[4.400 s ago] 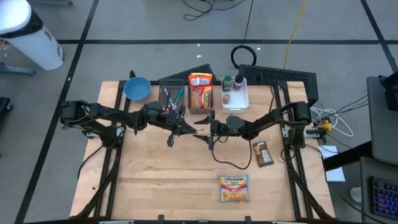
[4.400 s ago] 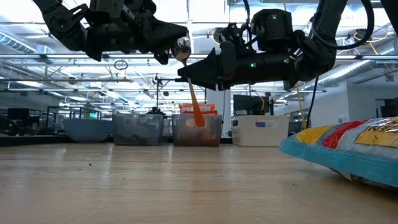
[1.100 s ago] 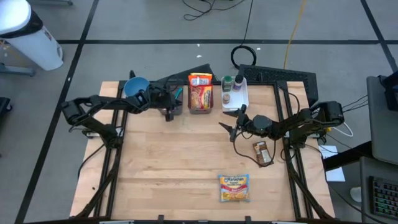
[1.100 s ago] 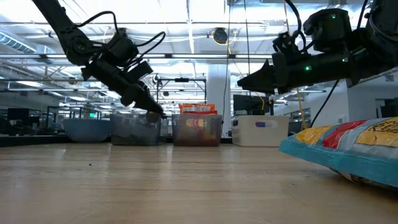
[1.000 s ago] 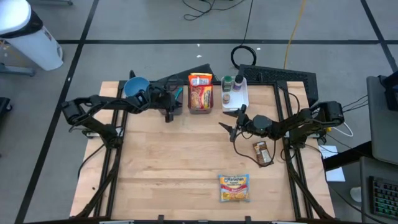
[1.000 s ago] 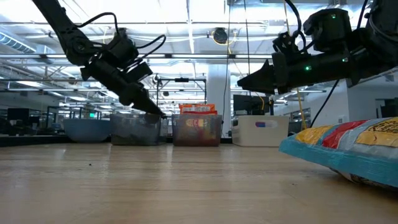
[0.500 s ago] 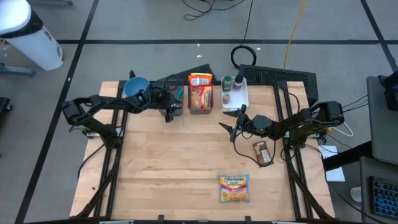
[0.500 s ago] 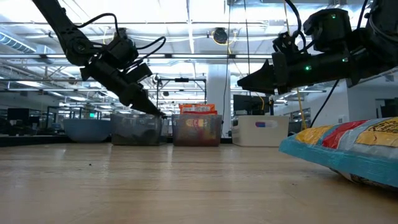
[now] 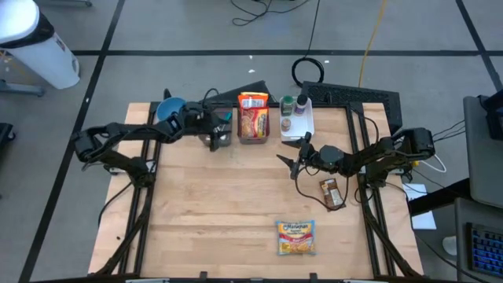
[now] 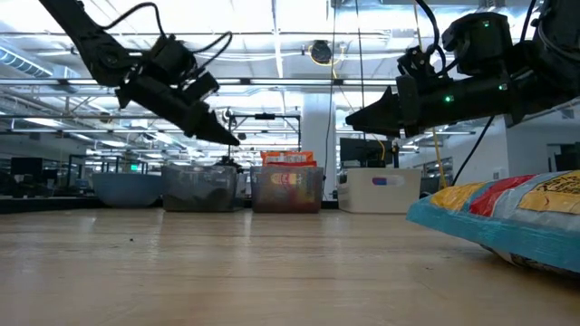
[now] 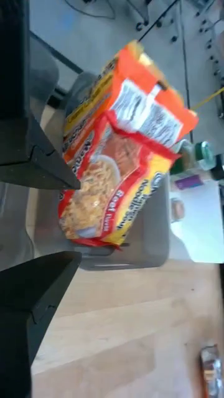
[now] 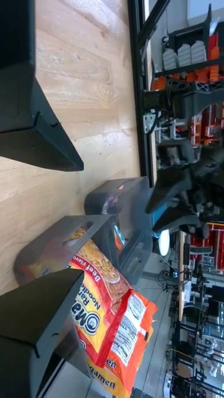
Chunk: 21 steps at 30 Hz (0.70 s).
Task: Pick & Place Food Item
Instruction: Put the orange seasoning pack into the white bin
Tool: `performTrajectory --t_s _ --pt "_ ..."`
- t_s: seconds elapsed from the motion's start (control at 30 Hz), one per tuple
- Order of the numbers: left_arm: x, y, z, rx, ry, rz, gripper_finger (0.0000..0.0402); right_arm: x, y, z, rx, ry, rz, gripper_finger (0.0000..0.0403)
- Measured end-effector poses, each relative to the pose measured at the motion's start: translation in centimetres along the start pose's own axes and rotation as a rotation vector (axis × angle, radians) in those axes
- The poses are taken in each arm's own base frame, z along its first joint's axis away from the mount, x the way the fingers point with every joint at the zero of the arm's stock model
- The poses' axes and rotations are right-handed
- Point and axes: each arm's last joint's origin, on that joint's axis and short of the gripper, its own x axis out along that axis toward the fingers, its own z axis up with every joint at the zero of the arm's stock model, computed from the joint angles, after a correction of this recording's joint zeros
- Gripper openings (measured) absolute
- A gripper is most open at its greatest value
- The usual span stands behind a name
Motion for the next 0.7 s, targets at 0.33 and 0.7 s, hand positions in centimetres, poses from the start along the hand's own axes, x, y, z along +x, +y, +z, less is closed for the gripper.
performTrajectory --t_s 0.33,0.7 --pt "-1.9 0.2 2.5 -0.183 -0.151 0.027 0.0182 0.0 0.0 0.0 0.000 0.000 -0.001 0.0263" --pt "-1.9 -0.6 4.1 -0.273 -0.283 -0.011 0.0182 0.0 0.0 0.1 0.004 -0.012 -0.002 0.0263"
